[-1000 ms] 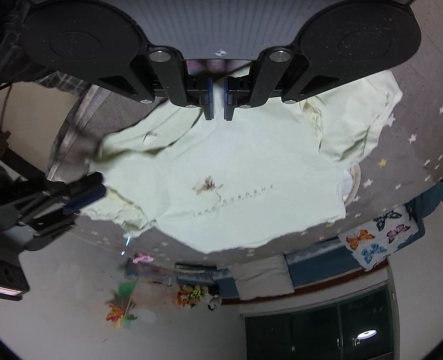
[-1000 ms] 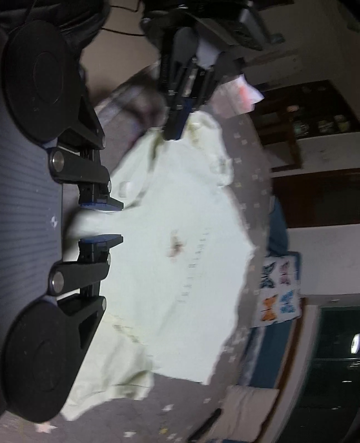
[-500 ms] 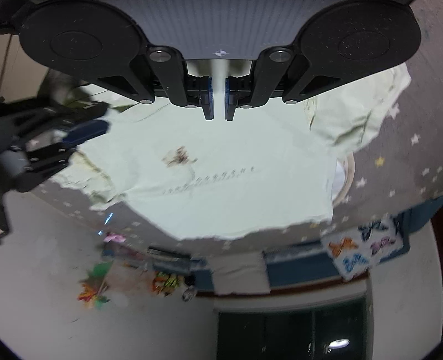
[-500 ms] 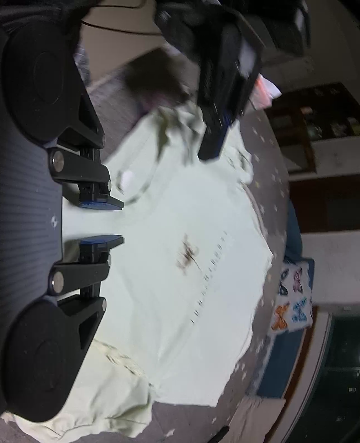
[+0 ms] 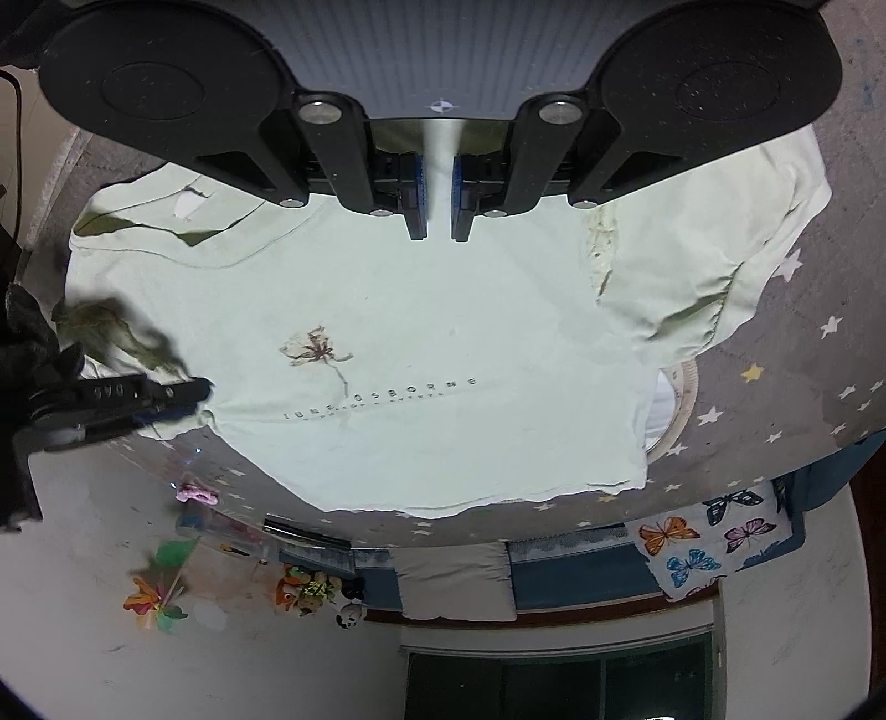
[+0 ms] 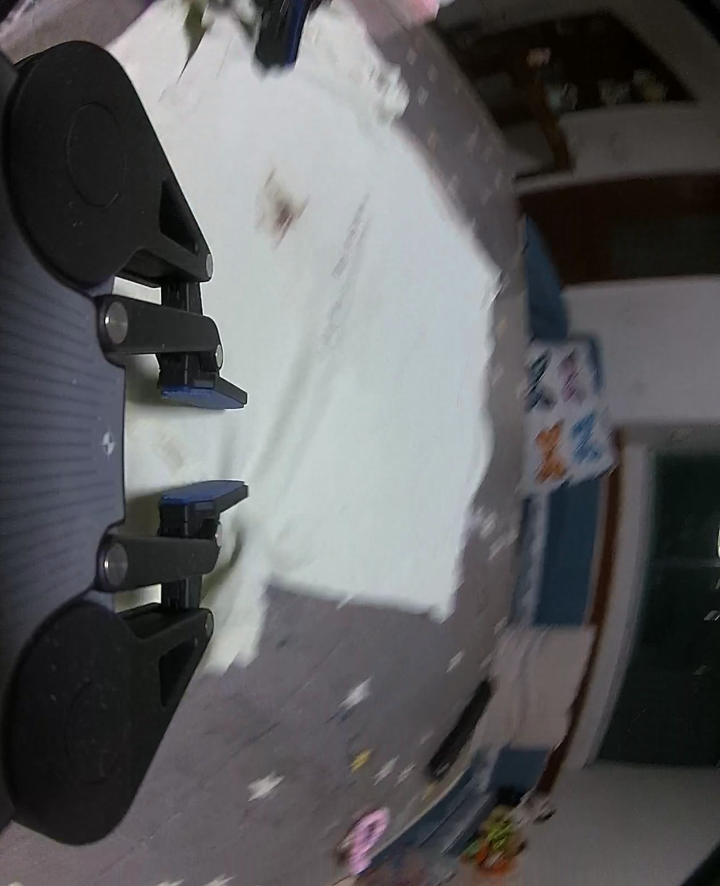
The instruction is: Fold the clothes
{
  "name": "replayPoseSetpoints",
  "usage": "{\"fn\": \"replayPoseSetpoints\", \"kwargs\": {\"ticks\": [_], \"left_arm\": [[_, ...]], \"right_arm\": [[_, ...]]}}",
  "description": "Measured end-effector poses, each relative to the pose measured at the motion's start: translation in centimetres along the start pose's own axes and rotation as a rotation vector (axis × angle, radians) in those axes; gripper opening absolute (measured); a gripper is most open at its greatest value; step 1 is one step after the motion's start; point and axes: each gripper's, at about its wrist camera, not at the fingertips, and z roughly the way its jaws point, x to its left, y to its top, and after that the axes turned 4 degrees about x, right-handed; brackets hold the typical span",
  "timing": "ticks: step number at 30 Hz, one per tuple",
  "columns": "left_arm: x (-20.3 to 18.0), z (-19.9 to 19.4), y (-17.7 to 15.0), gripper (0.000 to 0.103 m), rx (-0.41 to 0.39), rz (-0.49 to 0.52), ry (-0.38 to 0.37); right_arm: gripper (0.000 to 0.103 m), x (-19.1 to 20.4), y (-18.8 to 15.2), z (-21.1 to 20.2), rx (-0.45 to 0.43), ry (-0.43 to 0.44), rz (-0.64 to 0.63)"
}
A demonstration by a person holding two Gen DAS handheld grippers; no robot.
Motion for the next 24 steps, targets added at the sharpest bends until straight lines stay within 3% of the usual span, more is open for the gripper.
{"fn": "replayPoseSetpoints", "kwargs": {"ticks": [3,8,16,20,24], "left_arm": [[0.5,-0.2,0.2,0.012,0.007,-0.013,0.008],[1.1,0.3,1.9,0.038,-0.017,-0.044,0.035],[3.8,3.4,5.1,0.04,-0.039,-0.185,0.078],[5.6,3.7,4.8,0.037,-0.037,-0.252,0.119],[6.5,2.8,4.1,0.035,-0.054,-0.284,0.114]], "right_arm": [[0.03,-0.4,-0.6,-0.9,0.009,-0.023,0.003],[0.033,-0.5,0.0,-1.4,-0.013,-0.022,0.006],[0.037,-0.4,2.1,1.2,-0.031,0.021,0.036],[0.037,-0.5,2.4,2.3,-0.023,0.027,0.044],[0.036,-1.1,1.8,1.5,-0.022,-0.003,0.052]]}}
